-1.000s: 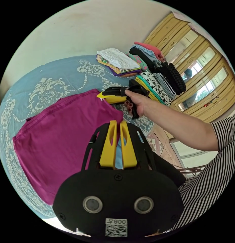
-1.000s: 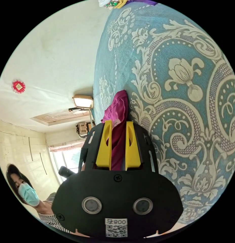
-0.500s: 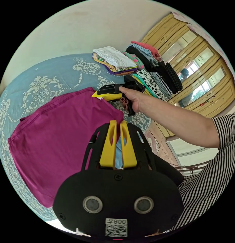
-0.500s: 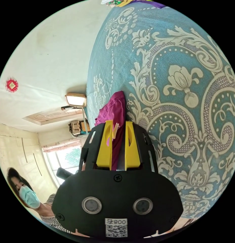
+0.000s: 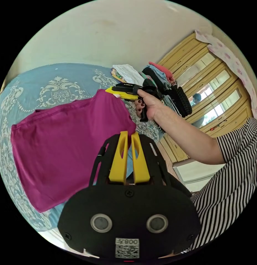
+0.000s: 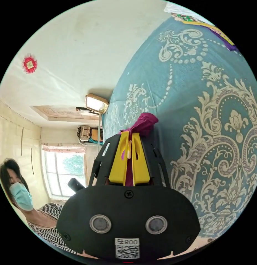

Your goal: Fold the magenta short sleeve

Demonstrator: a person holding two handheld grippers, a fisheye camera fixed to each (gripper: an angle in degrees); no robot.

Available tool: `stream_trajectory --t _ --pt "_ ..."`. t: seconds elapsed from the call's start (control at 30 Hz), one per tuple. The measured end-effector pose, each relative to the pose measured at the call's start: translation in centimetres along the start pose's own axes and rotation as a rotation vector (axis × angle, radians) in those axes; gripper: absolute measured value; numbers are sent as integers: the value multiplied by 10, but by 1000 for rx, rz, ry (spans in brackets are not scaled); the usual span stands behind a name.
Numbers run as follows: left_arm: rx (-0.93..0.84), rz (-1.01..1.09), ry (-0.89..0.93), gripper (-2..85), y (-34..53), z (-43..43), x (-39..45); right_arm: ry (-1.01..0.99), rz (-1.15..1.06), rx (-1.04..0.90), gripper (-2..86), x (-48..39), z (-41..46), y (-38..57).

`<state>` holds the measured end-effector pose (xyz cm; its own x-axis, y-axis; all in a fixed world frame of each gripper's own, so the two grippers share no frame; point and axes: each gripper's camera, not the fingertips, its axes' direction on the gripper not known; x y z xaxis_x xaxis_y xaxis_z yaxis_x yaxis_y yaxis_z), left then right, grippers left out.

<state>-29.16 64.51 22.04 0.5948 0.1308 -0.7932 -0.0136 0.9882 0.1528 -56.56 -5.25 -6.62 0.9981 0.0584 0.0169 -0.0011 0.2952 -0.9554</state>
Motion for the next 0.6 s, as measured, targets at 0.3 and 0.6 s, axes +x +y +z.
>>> stream_trajectory --t 0.3,0.6 --pt "169 -275 -44 20 160 -78 -131 96 -246 -113 14 -184 139 -35" --pt "281 -515 -12 21 314 -101 -246 170 -288 -270 14 -293 295 -70"
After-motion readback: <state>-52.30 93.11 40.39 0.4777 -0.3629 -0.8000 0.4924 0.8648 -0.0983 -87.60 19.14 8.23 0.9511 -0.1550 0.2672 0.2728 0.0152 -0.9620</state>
